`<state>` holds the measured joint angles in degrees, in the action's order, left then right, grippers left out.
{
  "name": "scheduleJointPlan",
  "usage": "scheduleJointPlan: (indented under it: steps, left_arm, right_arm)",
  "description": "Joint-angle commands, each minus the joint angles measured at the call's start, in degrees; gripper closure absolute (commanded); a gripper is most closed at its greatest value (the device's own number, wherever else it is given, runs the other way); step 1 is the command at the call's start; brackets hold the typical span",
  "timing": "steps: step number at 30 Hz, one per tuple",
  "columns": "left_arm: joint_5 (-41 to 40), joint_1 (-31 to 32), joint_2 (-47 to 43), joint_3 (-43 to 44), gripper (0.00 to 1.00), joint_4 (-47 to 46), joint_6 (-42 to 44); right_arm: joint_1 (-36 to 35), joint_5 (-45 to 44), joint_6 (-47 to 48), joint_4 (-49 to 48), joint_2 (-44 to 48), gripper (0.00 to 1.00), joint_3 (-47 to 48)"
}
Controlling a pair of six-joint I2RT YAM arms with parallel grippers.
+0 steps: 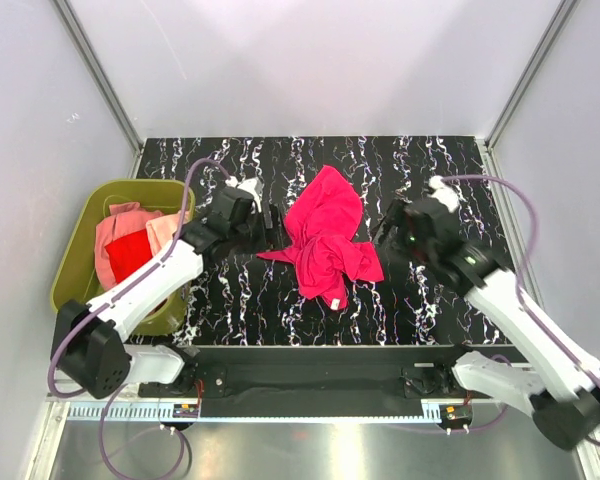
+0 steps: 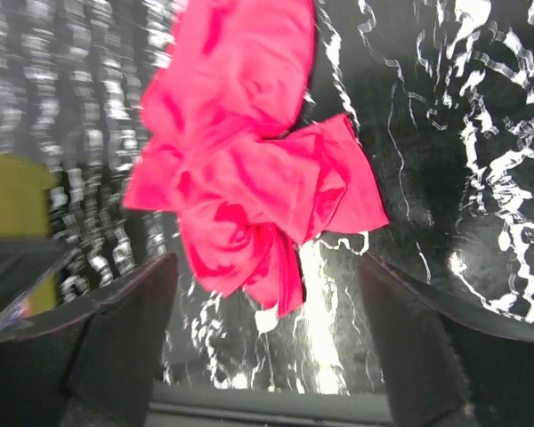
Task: Fold and stack the t-shirts
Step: Move the tshirt to the center of the board, then flatten the tshirt out
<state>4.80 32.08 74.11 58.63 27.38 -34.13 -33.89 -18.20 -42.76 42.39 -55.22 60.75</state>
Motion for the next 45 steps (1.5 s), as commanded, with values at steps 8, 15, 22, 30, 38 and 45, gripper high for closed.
scheduleJointPlan:
  steps: [8, 15, 22, 30, 38, 45]
  left_arm:
    - [-4.0, -1.49, 10.17, -4.23, 0.19, -3.03, -3.23]
    - [-2.51, -7.02, 16.33, -0.45, 0.2, -3.91, -4.01]
    - [0.03, -8.17, 20.9, -0.36, 0.22, -8.04, -3.75]
    - [-0.32, -8.17, 26.88, 4.82, 0.67, -7.78, -2.7]
    - [-11.63, -8.52, 18.65, 19.75, 1.0, 7.84, 1.87]
    - [-22.12, -8.43, 7.73, 21.18, 1.0, 11.66, 6.0]
  right_arm:
    - [17.19, 25.24, 1.89, -25.78, -14.2, 0.43, -16.98]
    - [17.19, 24.97, 1.63, -26.39, -22.56, 0.53, -20.14]
    - [17.19, 24.7, 2.16, -30.96, -24.05, 0.39, -24.1]
    - [17.28, 20.84, 1.01, -36.16, -27.22, 0.64, -25.34]
    - [17.28, -1.12, 1.45, -3.42, -17.13, 1.0, -2.68]
    - [17.45, -8.89, 4.96, 2.09, -8.07, 1.0, 10.25]
